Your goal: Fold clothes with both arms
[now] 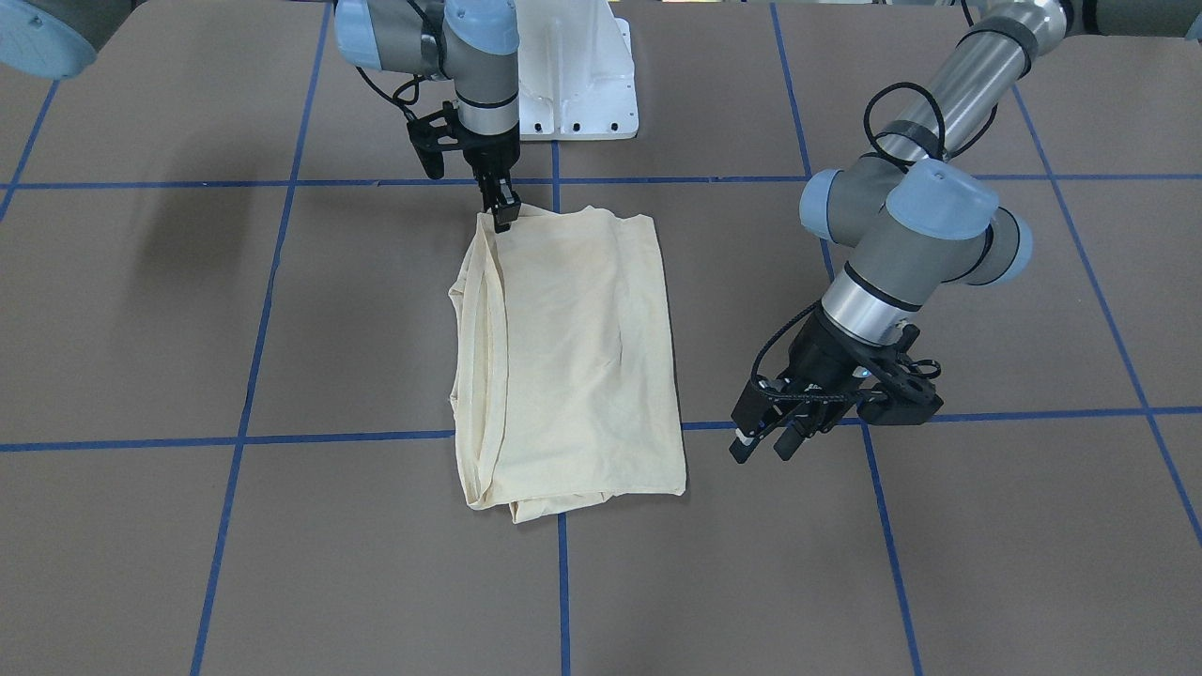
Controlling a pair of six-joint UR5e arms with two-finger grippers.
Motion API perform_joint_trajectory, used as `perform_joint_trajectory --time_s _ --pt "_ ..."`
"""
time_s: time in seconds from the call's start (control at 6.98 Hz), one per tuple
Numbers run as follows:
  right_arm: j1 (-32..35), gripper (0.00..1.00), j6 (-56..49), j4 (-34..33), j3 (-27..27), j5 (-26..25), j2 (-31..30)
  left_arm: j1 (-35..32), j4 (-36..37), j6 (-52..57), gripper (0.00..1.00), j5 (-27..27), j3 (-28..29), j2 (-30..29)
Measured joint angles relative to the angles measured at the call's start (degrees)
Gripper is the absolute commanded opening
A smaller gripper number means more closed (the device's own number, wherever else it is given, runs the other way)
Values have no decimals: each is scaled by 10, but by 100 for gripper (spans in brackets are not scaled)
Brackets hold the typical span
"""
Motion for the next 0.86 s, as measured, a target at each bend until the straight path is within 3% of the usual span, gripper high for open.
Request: perform_joint_trajectory --time_s 0.29,0.43,0.57,0.72,0.86 --pt "6 0 0 2 13 1 -2 0 0 0 71 0 -1 0" --pt "8 0 0 2 20 1 -4 0 0 -6 46 0 -3 0" --pt "9 0 0 0 27 3 -8 2 0 -33 47 -1 -17 4" --pt "9 0 0 -2 38 5 -17 11 0 -67 99 -1 -48 19" --pt "9 0 0 -3 49 6 -24 34 1 -96 100 0 -96 50"
